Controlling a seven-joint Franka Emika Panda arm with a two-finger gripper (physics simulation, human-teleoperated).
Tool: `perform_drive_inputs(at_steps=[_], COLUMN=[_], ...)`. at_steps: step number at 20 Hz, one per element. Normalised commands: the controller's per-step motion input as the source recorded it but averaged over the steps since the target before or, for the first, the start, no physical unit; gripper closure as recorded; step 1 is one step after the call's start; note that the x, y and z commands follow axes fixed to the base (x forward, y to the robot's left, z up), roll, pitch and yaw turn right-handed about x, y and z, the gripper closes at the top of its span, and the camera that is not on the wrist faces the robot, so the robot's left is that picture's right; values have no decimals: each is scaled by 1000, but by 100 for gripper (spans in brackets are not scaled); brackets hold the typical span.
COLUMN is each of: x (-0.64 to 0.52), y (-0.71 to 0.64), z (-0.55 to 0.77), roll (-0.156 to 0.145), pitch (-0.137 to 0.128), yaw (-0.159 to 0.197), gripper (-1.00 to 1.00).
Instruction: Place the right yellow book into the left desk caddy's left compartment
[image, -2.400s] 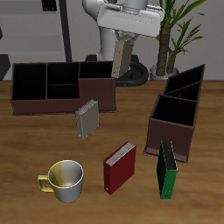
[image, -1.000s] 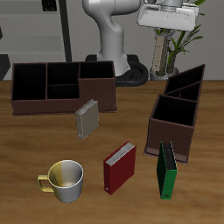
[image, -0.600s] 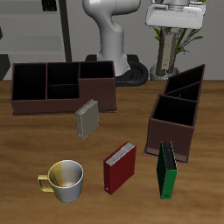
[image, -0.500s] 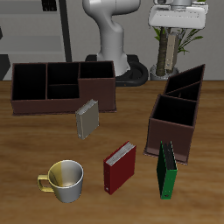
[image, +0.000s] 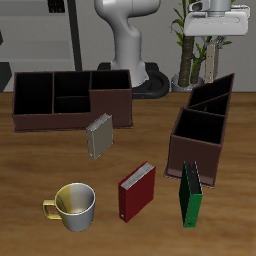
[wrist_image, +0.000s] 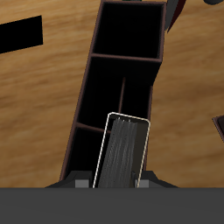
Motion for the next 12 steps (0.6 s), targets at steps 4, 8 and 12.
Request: perform_drive_inputs(at_steps=[4, 8, 12], x=[-157, 81, 58], y=[453, 196, 13], z=[-160, -132, -123], roll=[82, 43, 2], pitch=[-58, 27, 13], yaw=[2, -13, -15], gripper=[100, 100, 100])
